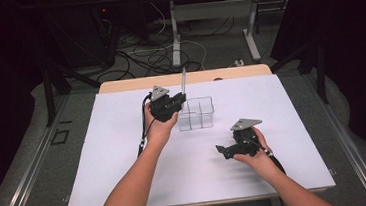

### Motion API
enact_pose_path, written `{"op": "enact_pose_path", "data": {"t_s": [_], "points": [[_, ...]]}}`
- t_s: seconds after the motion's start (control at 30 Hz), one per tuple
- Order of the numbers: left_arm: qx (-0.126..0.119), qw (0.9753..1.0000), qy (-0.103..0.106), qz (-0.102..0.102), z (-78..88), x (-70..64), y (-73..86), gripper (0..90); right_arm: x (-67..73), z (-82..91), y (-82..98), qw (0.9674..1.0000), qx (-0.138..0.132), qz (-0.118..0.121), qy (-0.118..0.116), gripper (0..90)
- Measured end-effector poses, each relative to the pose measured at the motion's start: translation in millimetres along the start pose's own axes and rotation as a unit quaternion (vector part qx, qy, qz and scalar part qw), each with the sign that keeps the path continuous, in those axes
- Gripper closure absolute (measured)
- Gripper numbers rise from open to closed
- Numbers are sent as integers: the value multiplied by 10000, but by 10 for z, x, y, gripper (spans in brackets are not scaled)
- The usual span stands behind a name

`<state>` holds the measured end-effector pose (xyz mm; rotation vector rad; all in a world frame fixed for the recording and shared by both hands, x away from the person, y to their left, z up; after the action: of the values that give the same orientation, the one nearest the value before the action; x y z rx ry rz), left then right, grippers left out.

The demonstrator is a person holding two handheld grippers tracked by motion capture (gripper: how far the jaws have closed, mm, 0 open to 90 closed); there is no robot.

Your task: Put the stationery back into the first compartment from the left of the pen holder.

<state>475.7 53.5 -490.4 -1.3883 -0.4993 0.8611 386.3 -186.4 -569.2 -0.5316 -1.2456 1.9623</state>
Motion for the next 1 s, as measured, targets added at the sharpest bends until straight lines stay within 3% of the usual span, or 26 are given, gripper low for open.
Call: {"op": "enact_pose_path", "data": {"t_s": [0.43, 0.63, 0.8, 0.93, 1.0], "points": [[411, 9991, 4, -94, -61, 1, 155, 792, 24, -12, 17, 9999, 43, -6, -139, 61], [648, 9976, -51, -228, -51, 16, 220, 792, 29, -12, 22, 9998, 100, -26, -155, 64], [688, 9976, -31, -120, -14, 24, 196, 781, 31, -23, 25, 9998, 83, 6, -174, 65], [526, 9986, 93, -60, 63, 13, 134, 690, 27, -17, 28, 9998, 123, 10, -172, 65], [503, 9986, 93, -142, 126, 12, 114, 665, 21, -18, 28, 9999, 77, 24, -142, 66]]}}
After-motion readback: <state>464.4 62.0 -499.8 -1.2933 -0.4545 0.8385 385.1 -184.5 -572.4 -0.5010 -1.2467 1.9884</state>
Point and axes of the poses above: each handheld gripper's, and its own axes: z roughly backward along the jaws, y roughly out of its underside, x roughly to its left, the point moved 3 cm from there along -z, roughly forward along the jaws, and after that the axes turned 12 degrees about -x, right-handed, at the moved point
